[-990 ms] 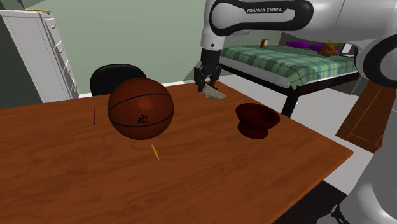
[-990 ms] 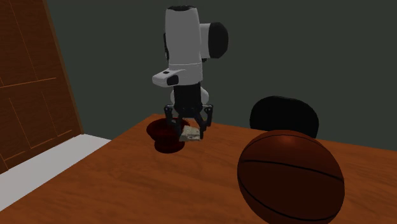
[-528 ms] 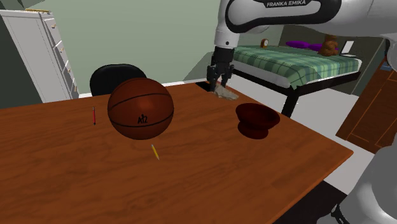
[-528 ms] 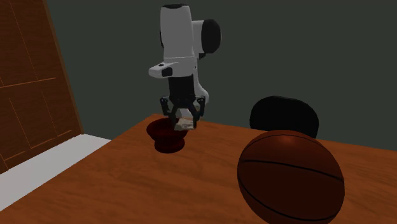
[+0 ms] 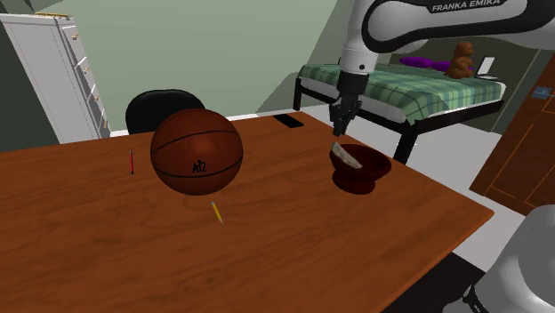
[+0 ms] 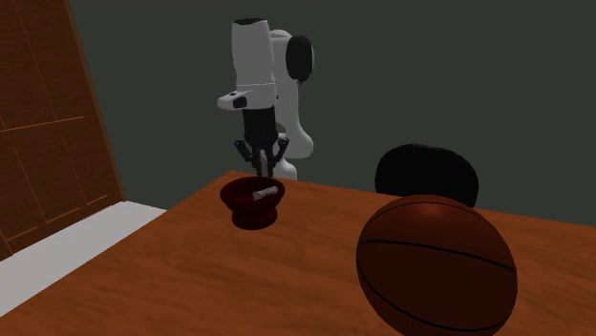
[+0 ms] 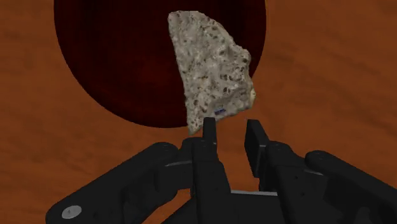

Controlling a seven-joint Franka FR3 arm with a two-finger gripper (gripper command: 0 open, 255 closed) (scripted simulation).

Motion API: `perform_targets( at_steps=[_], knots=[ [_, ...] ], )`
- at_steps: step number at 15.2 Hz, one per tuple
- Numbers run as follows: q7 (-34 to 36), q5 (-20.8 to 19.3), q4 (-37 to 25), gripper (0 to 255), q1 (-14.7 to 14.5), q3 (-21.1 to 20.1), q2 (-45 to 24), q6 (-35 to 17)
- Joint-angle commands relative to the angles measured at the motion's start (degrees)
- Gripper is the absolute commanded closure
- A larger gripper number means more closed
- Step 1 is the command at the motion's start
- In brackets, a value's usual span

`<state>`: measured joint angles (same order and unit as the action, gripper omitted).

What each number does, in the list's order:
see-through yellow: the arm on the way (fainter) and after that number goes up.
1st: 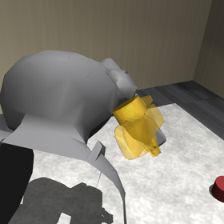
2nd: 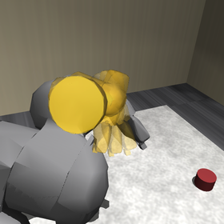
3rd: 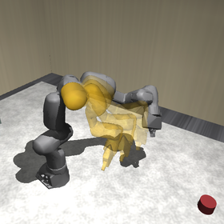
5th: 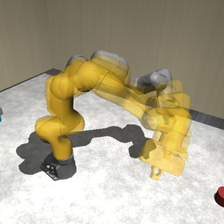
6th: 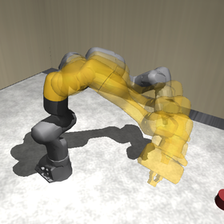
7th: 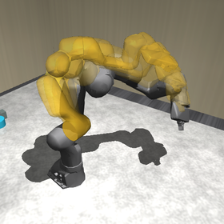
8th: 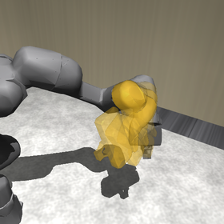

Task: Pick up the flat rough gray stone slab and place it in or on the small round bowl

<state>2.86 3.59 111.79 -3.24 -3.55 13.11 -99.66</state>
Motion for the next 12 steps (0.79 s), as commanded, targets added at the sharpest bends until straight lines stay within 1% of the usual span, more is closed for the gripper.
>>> perform_targets(
  at_steps=[1, 3, 4, 5, 6, 8, 9, 10, 12],
  knots=[
    [-1.58, 0.0, 4.11, 255, 0.55, 0.97, 3.94, -0.07],
    [-3.34, -0.22, 8.73, 255, 1.16, 2.19, 8.75, 0.21],
    [-3.37, -0.22, 9.55, 255, 1.13, 2.2, 8.8, -0.56],
    [-2.7, -0.13, 8.33, 255, 0.91, 1.76, 7.82, -0.38],
    [-2.7, -0.13, 8.33, 0, 0.91, 1.76, 7.82, -0.38],
    [-13.76, 5.06, -1.42, 0, -0.26, 5.83, -2.3, 6.64],
    [-18.88, 7.6, -6.83, 0, -0.5, 7.28, -7.7, 10.83],
    [-22.15, 9.26, -10.69, 0, -0.38, 7.88, -11.48, 13.89],
    [-22.19, 9.3, -8.64, 0, -0.2, 7.4, -10.97, 12.31]
  ],
)
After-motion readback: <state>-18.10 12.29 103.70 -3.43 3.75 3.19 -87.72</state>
